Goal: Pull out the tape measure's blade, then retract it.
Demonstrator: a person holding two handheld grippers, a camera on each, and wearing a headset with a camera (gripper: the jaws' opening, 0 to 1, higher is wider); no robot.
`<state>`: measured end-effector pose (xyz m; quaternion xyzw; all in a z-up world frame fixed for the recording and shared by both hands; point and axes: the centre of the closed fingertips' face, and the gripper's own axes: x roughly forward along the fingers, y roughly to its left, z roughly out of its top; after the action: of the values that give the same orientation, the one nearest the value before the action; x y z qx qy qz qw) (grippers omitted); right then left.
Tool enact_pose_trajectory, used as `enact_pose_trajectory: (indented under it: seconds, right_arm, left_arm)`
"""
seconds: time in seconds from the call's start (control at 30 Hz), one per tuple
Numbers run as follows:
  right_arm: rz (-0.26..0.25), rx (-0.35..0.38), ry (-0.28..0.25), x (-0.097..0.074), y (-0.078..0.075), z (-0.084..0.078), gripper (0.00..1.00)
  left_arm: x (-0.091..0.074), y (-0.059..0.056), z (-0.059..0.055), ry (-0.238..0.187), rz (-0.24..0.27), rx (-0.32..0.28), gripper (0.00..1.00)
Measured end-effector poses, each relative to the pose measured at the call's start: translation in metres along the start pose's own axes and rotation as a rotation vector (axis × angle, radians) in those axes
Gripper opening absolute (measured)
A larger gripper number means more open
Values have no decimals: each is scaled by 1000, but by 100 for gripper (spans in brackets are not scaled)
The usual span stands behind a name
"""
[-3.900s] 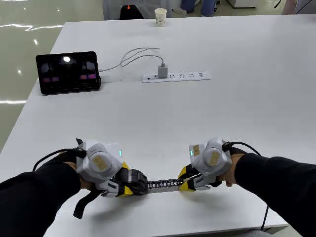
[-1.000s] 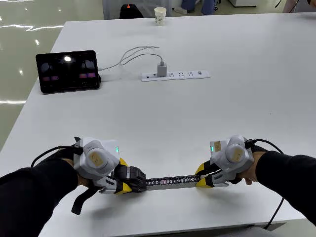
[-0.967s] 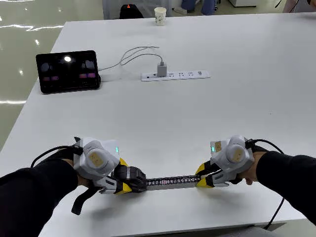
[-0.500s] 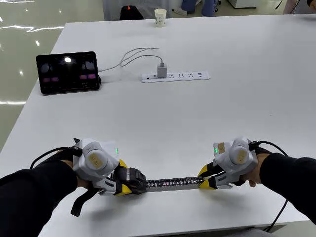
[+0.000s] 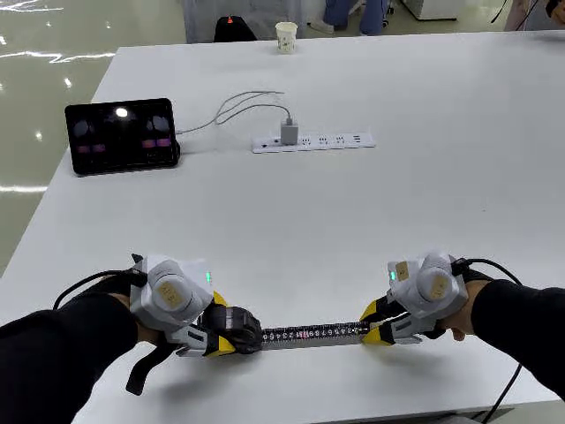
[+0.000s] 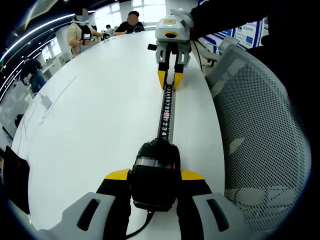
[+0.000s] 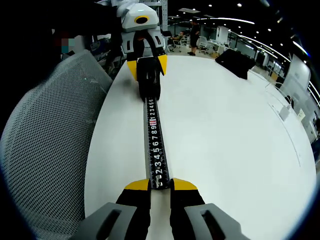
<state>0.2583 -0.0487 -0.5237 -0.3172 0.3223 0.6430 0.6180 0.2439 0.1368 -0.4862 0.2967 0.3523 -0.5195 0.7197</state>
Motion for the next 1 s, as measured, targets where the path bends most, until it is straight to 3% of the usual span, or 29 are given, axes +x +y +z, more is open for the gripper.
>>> enact_pose_trajectory:
  seconds: [1.0]
  right_arm:
    - [-1,-21,18,-12,0,-16,10]
  left_arm:
    - [0,0,0,0,5,-4,29]
